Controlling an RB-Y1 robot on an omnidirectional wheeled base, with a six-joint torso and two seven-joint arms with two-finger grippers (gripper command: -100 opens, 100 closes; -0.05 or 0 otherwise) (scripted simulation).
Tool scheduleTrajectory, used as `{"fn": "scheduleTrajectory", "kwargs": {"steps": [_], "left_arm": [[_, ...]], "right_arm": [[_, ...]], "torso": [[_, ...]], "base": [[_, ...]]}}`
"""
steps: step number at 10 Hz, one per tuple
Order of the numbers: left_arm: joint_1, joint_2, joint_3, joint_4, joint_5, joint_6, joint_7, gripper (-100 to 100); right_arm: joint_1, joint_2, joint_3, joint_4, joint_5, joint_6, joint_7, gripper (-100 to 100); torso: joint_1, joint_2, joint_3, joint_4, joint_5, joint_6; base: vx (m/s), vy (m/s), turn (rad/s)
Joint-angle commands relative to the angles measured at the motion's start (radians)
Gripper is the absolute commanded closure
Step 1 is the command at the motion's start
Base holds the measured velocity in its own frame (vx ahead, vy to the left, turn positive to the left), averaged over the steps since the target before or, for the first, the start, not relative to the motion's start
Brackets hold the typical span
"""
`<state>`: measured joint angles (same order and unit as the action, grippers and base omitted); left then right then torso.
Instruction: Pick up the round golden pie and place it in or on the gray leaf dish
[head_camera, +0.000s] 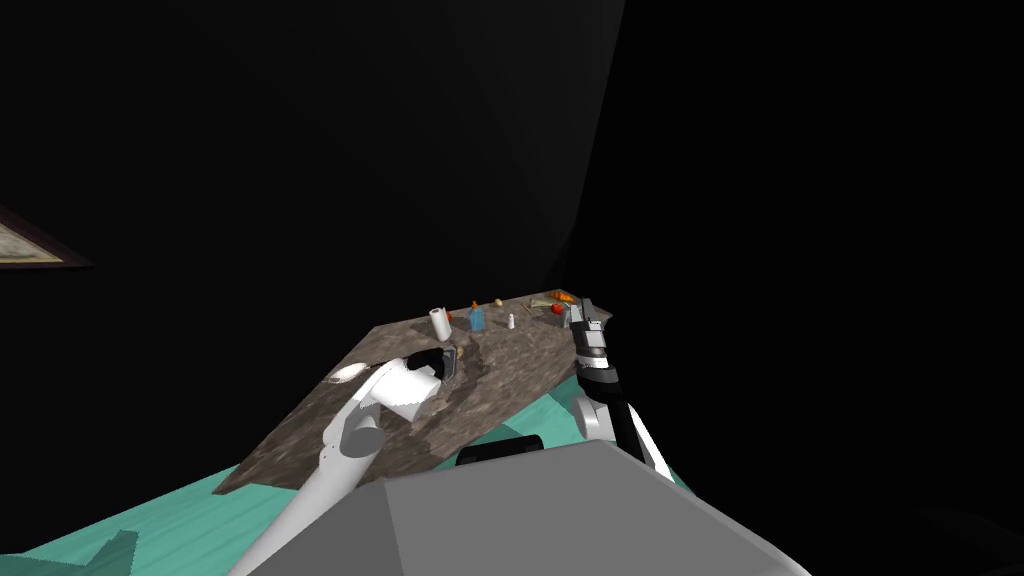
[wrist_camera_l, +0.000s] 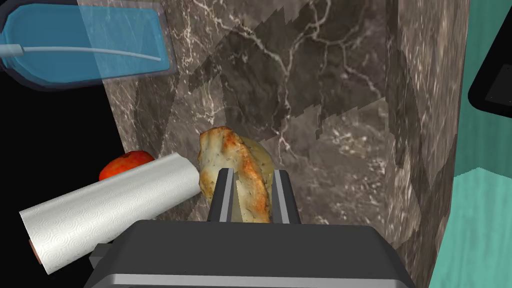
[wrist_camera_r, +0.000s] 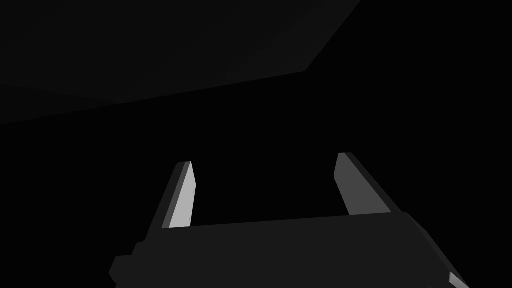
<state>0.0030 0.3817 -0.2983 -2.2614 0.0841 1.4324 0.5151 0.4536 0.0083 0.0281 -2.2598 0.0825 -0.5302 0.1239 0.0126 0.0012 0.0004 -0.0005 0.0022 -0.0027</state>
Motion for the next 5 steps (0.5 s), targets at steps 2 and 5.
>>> {"fn": "scheduleTrajectory", "kwargs": {"steps": [2,5], "left_arm": [[-0.021,0.01,0.005,-0.024,0.014,0.048,0.011,100],[-0.048,0.024,0.01,-0.061,0.031,0.11,0.026,100]], "right_arm": [[0.0,0.0,0.0,0.0,0.0,0.0,0.0,0],[0.0,0.0,0.0,0.0,0.0,0.0,0.0,0]], "torso": [[0.0,0.001,0.0,0.0,0.0,0.0],[-0.002,0.001,0.0,0.0,0.0,0.0]], "base": [[-0.045,0.161,-0.004],[-0.039,0.148,-0.004]]}}
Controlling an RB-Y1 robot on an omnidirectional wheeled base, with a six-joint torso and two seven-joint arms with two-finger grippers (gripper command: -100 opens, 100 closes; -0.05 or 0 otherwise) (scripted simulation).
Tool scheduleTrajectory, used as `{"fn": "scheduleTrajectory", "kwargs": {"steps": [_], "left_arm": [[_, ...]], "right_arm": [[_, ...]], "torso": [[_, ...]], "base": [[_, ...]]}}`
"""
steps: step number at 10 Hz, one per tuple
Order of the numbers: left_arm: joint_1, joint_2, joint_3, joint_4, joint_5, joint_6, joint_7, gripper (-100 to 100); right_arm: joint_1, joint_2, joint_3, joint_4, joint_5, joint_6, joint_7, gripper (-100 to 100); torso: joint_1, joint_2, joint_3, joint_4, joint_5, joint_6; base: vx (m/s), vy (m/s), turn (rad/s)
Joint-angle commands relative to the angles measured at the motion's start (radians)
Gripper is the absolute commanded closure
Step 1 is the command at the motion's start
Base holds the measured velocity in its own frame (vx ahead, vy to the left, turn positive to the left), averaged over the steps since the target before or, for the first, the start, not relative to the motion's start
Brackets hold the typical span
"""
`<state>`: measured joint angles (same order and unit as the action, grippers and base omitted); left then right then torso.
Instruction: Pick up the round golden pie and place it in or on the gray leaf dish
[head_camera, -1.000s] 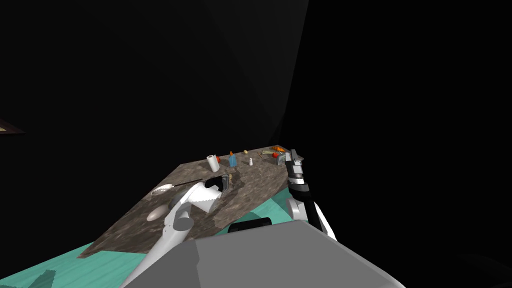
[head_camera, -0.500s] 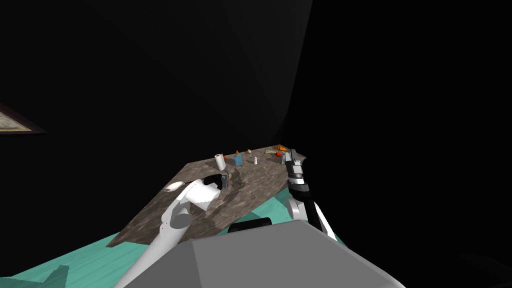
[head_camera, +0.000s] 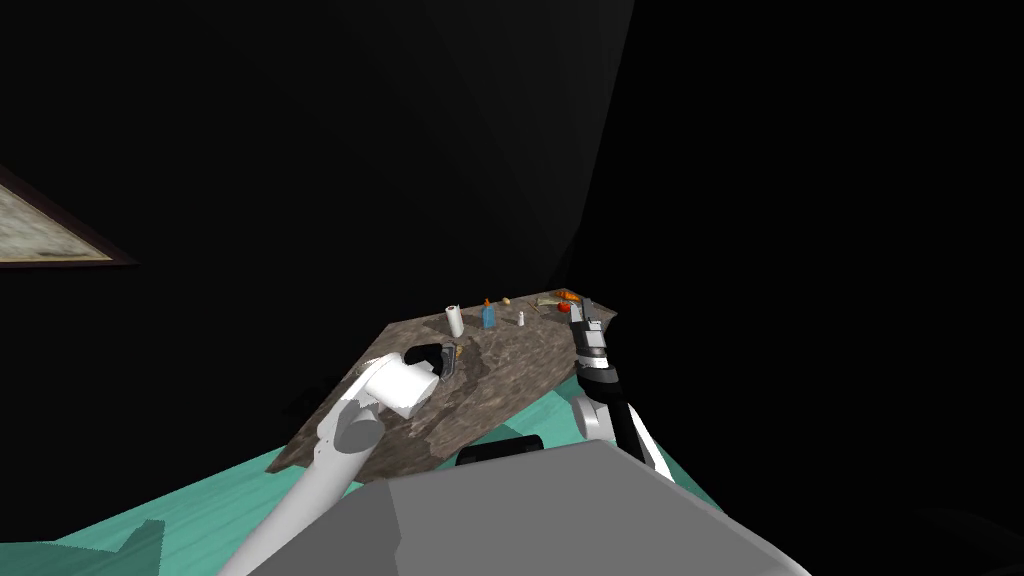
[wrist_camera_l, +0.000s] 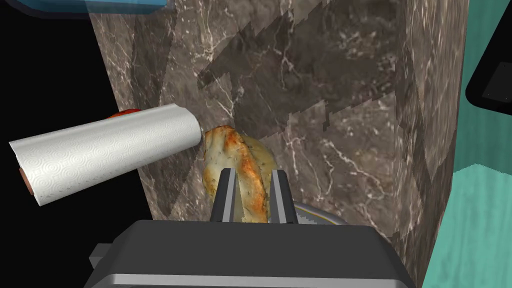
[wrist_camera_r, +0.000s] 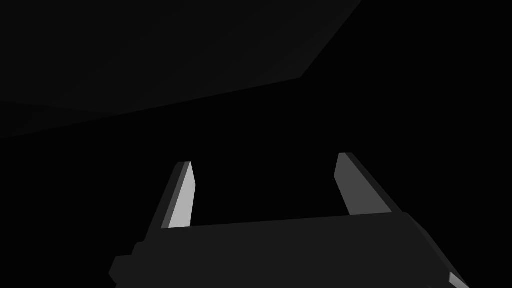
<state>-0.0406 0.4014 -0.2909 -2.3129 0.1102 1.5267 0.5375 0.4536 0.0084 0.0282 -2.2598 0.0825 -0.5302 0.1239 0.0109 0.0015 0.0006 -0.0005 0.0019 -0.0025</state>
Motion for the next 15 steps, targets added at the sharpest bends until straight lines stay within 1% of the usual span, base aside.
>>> {"fn": "scheduleTrajectory", "kwargs": {"steps": [1,4,7,8,9,13,14,15], "left_arm": [[-0.009,0.007,0.004,-0.016,0.009,0.028,0.006,100],[-0.037,0.02,0.01,-0.049,0.027,0.09,0.02,100],[-0.059,0.031,0.015,-0.073,0.042,0.137,0.031,100],[-0.054,0.029,0.015,-0.066,0.039,0.123,0.028,100],[-0.055,0.03,0.016,-0.067,0.04,0.127,0.028,-100],[-0.055,0.03,0.016,-0.067,0.04,0.127,0.028,-100],[-0.055,0.03,0.016,-0.067,0.04,0.127,0.028,0],[-0.062,0.003,0.036,-0.083,0.032,0.157,-0.001,-100]], "right_arm": [[0.0,0.0,0.0,0.0,0.0,0.0,0.0,0],[0.0,0.0,0.0,0.0,0.0,0.0,0.0,0],[0.0,0.0,0.0,0.0,0.0,0.0,0.0,0],[0.0,0.0,0.0,0.0,0.0,0.0,0.0,0],[0.0,0.0,0.0,0.0,0.0,0.0,0.0,0],[0.0,0.0,0.0,0.0,0.0,0.0,0.0,0],[0.0,0.0,0.0,0.0,0.0,0.0,0.0,0],[0.0,0.0,0.0,0.0,0.0,0.0,0.0,0]], "torso": [[0.0,0.0,0.0,0.0,0.0,0.0],[-0.001,0.0,0.0,0.0,0.0,0.0],[-0.002,0.0,0.0,0.0,0.0,0.0],[-0.003,0.0,0.0,0.0,-0.001,0.0],[-0.007,-0.001,-0.001,0.0,-0.001,0.001],[-0.012,-0.003,-0.002,-0.001,-0.002,0.001],[-0.012,-0.003,-0.002,-0.001,-0.002,0.001],[-0.012,-0.003,-0.002,-0.001,-0.002,0.001]], "base": [[-0.048,0.143,-0.006],[-0.045,0.154,-0.004],[-0.033,0.133,-0.005],[-0.016,0.054,-0.003],[-0.003,0.012,0.001],[0.0,0.001,0.0],[0.0,0.0,0.0],[0.007,0.0,0.001]]}}
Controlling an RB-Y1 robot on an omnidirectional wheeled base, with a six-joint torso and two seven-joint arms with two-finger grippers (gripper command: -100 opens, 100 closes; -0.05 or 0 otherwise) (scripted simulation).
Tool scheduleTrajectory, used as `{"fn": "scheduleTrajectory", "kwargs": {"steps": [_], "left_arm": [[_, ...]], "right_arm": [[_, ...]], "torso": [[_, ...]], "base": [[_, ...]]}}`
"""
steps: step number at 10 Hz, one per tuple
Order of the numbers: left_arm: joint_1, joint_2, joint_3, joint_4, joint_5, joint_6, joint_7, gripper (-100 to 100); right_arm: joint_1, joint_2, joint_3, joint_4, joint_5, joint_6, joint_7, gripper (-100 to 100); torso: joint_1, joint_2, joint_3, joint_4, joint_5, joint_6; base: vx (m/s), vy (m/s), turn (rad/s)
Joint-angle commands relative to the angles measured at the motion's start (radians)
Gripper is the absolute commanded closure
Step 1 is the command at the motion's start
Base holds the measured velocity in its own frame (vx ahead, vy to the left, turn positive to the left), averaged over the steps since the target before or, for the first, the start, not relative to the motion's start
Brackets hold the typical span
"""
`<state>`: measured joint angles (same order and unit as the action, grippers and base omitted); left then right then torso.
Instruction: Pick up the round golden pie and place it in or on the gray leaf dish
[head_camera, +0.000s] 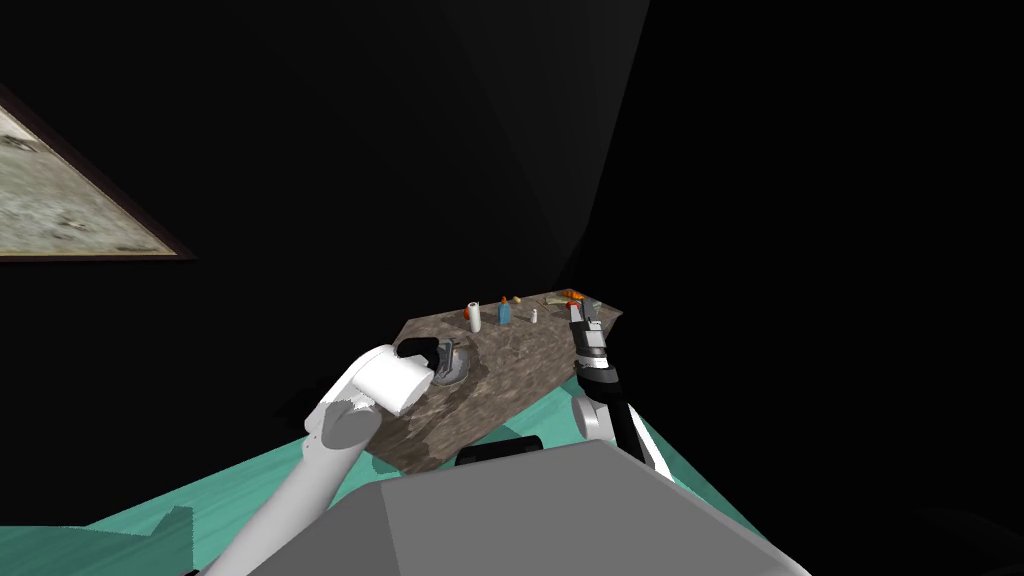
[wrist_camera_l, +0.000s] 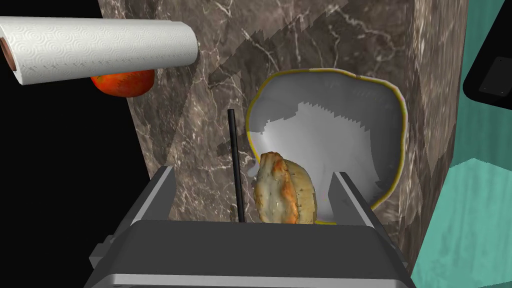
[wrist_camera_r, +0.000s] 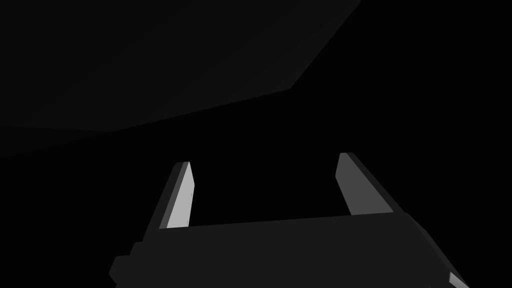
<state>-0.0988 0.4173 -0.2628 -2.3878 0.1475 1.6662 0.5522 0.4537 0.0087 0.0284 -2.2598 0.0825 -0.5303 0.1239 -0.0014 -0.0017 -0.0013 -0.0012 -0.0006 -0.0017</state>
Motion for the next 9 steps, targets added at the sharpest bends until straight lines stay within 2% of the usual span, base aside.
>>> {"fn": "scheduleTrajectory", "kwargs": {"steps": [1,5,6,9], "left_arm": [[-0.011,-0.04,0.027,-0.023,-0.013,0.048,-0.045,-100],[-0.039,-0.147,0.107,-0.085,-0.044,0.163,-0.161,-100],[-0.039,-0.147,0.107,-0.085,-0.044,0.169,-0.163,-100],[-0.061,-0.228,0.167,-0.132,-0.067,0.258,-0.251,-100]], "right_arm": [[0.0,0.0,0.0,0.0,0.0,0.0,0.0,0],[0.0,0.0,0.0,0.0,0.0,0.0,0.0,0],[0.0,0.0,0.0,0.0,0.0,0.0,0.0,0],[0.0,0.0,0.0,0.0,0.0,0.0,0.0,0]], "torso": [[0.0,0.0,0.0,0.0,0.0,0.0],[0.0,-0.001,-0.001,0.0,0.0,0.0],[0.0,-0.001,-0.001,0.0,0.0,0.0],[0.0,0.0,0.0,0.0,0.0,0.0]], "base": [[0.016,-0.002,0.001],[0.018,-0.003,0.001],[0.011,-0.002,0.001],[0.008,-0.003,0.006]]}}
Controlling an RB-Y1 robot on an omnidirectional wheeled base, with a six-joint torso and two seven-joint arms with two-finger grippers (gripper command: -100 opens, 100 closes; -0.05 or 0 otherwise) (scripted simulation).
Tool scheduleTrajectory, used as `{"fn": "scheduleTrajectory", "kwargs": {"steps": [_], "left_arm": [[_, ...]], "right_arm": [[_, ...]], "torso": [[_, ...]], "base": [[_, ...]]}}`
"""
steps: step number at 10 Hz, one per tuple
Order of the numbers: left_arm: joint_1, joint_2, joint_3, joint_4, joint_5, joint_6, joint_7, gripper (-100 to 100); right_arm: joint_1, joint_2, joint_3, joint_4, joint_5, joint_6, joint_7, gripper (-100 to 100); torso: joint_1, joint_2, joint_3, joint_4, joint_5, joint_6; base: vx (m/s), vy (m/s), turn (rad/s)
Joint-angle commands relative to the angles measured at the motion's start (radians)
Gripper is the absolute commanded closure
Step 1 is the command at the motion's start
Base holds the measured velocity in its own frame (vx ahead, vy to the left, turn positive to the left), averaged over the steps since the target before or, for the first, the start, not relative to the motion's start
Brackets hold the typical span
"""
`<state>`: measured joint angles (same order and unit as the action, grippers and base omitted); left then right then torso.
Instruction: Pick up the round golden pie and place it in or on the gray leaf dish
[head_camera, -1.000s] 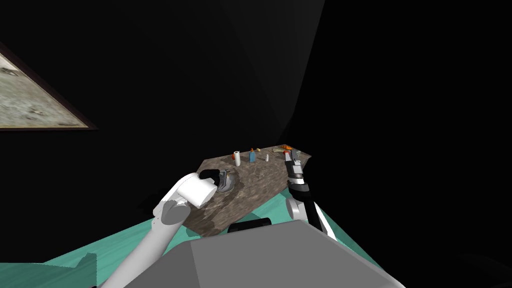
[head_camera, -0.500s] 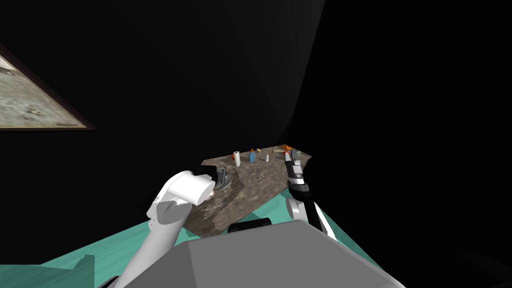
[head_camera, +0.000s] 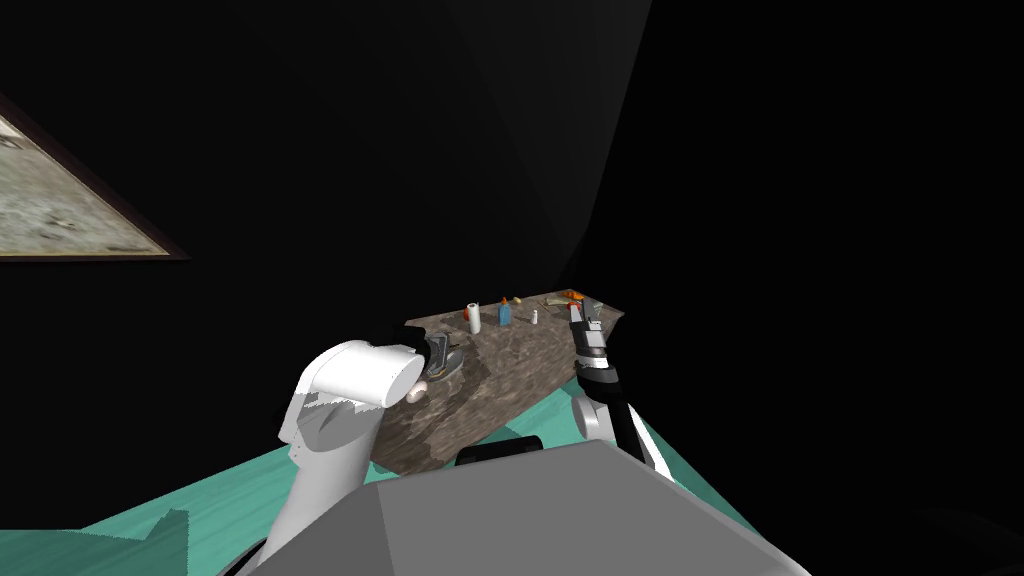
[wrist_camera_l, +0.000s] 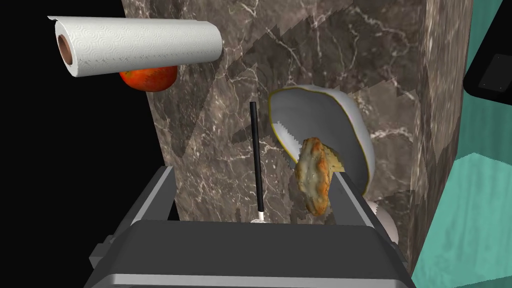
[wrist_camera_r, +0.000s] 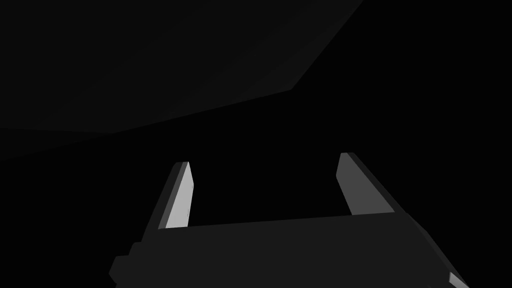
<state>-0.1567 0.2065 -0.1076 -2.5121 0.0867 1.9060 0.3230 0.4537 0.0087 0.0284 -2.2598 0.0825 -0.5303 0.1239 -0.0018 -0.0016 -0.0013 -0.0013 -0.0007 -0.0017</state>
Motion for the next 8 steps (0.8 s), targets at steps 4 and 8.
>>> {"fn": "scheduleTrajectory", "kwargs": {"steps": [4,8], "left_arm": [[-0.009,-0.031,0.017,-0.017,-0.013,0.038,-0.033,0],[-0.009,-0.031,0.017,-0.017,-0.013,0.038,-0.033,0]], "right_arm": [[0.0,0.0,0.0,0.0,0.0,0.0,0.0,0],[0.0,0.0,0.0,0.0,0.0,0.0,0.0,0]], "torso": [[0.0,0.0,0.0,0.0,0.0,0.0],[0.001,0.0,0.0,0.0,0.0,0.0]], "base": [[0.001,-0.001,0.003],[0.0,0.0,0.0]]}}
